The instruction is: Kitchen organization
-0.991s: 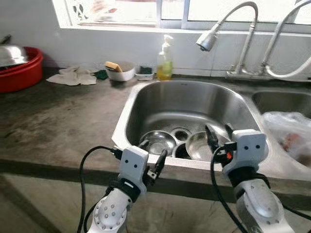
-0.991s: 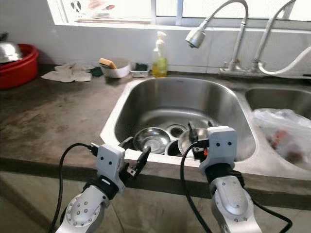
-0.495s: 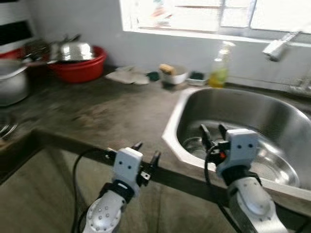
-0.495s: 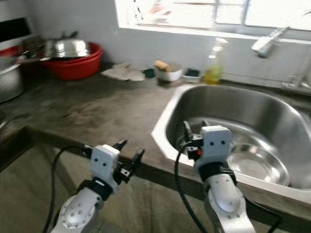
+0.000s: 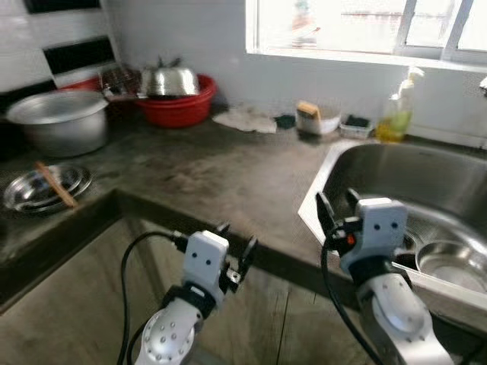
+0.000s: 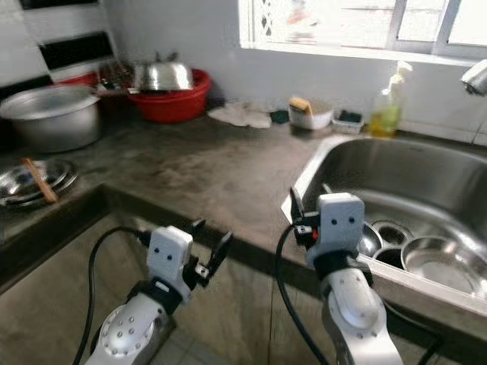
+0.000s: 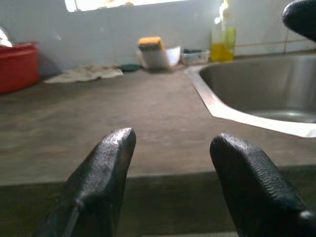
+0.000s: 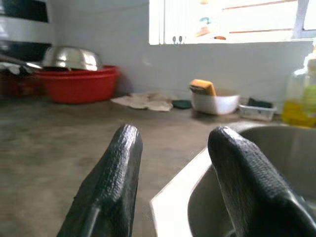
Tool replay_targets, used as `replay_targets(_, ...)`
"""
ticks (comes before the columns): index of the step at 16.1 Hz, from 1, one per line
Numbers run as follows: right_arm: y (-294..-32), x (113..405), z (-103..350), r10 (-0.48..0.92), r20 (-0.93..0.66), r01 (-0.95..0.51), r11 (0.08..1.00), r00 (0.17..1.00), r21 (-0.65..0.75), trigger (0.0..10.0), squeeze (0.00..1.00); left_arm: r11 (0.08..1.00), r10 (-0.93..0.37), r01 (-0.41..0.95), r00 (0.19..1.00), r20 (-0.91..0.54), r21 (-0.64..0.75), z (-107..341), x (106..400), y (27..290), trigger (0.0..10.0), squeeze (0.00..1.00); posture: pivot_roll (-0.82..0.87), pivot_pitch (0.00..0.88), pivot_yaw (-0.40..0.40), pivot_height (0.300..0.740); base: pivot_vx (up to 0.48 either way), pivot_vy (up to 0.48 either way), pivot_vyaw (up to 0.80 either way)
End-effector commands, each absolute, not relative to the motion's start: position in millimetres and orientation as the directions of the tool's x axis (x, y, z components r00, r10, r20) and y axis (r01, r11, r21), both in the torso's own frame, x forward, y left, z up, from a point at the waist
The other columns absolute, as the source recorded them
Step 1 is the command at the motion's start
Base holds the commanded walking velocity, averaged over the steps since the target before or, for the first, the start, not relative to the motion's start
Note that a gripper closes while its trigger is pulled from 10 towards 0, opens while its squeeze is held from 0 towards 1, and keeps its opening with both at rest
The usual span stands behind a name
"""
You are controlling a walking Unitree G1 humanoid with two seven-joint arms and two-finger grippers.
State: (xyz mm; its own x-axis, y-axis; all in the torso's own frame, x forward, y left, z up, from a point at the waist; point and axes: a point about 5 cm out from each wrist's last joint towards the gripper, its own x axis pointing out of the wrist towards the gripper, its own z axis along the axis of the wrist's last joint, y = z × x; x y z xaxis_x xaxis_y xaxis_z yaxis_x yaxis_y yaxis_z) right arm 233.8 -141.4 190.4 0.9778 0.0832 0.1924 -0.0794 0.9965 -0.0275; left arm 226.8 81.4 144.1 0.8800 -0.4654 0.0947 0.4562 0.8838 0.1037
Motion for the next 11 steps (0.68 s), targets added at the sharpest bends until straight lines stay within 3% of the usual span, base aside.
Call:
replay_targets(1, -140.9, 235.4, 191.1, 0.082, 0.195, -0.078, 0.997, 0.977, -0.026, 10.0, 0.0, 0.883, -0.466, 0.456, 0.881, 0.084, 0.108, 142.5, 227.2, 82.1, 10.0, 0.0, 0.06, 0.0, -0.026, 0.74, 0.0, 0.454, 0.8)
replay_targets(6, -138.0, 236.3, 189.4, 0.096, 0.189, -0.093, 0.995, 0.977, -0.024, 10.0, 0.0, 0.885, -0.462, 0.453, 0.883, 0.08, 0.106, 141.4, 226.9, 81.3, 10.0, 0.0, 0.07, 0.0, -0.029, 0.74, 0.0, 0.464, 0.8)
replay_targets(11, -133.9, 236.8, 186.6, 0.115, 0.18, -0.114, 0.993, 0.977, -0.015, 10.0, 0.0, 0.892, -0.447, 0.438, 0.891, 0.078, 0.107, 140.0, 226.3, 83.5, 10.0, 0.0, 0.07, 0.0, -0.03, 0.74, 0.0, 0.0, 0.8)
